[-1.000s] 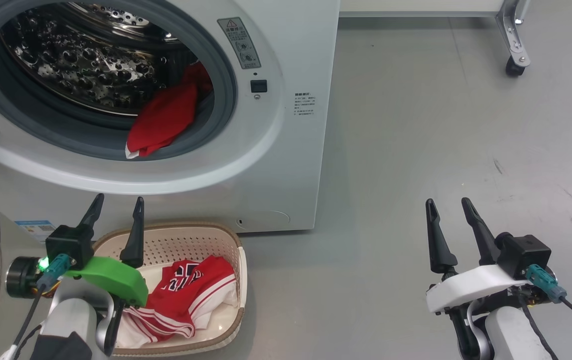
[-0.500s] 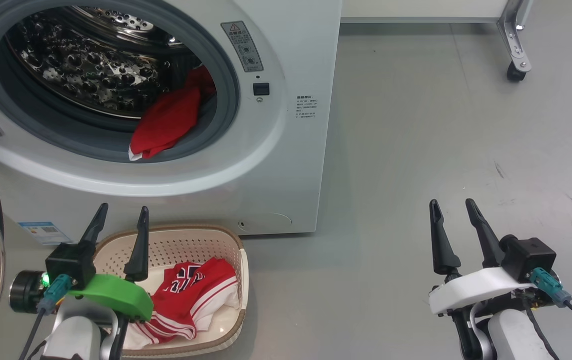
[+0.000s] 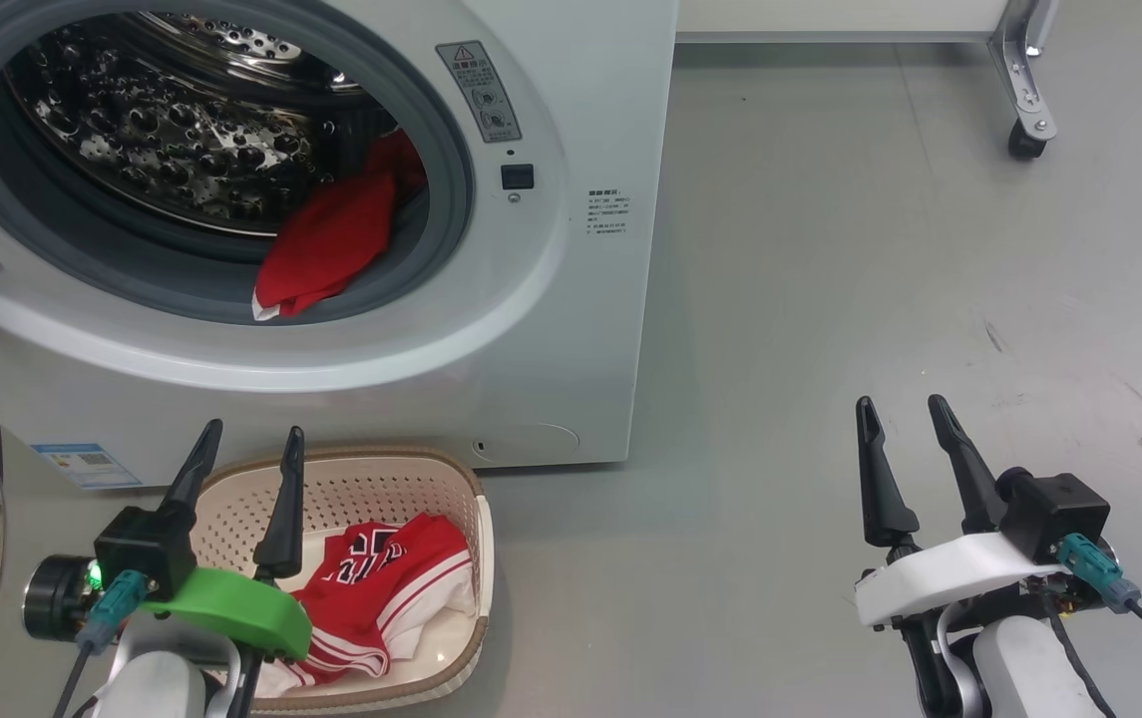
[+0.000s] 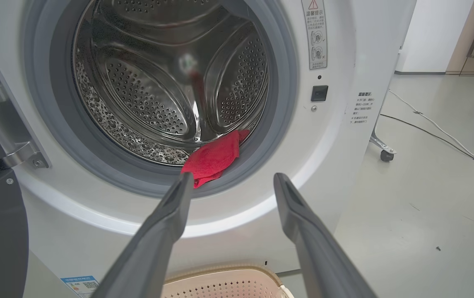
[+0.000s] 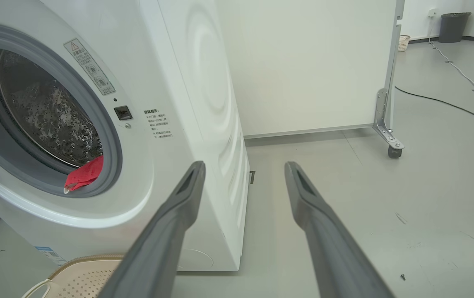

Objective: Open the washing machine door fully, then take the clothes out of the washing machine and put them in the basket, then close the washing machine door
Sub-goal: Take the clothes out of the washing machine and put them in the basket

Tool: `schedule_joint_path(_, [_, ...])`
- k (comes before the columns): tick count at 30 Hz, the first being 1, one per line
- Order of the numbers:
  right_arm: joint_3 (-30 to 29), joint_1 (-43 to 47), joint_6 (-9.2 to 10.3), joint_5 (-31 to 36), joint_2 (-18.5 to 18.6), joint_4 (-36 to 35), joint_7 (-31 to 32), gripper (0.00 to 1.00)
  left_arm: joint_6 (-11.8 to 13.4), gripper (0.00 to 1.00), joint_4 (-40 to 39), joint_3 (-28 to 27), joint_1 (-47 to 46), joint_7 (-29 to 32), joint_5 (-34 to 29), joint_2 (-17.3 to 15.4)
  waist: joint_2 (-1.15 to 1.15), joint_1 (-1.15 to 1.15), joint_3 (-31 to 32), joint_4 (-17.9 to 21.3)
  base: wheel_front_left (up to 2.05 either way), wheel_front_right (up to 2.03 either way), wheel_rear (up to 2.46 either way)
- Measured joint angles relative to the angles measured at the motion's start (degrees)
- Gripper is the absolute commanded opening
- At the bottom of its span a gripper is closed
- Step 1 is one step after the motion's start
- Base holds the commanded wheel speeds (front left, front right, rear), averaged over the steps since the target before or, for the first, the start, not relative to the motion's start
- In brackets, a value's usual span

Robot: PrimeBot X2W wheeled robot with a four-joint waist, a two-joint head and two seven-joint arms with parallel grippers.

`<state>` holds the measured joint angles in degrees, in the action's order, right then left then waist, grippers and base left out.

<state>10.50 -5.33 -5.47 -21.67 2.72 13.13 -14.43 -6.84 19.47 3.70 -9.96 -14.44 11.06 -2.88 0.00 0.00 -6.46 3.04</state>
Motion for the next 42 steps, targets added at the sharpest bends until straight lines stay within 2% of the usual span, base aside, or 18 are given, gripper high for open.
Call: schedule_joint_path(42, [0.8, 0.1, 0.0, 0.0, 0.0, -0.2, 0.0, 1.0, 0.5, 1.0, -3.7, 0.3, 2.9, 0.0, 0.0, 0.2, 0.0, 0.0, -0.6, 0.5, 0.0, 0.0, 0.0])
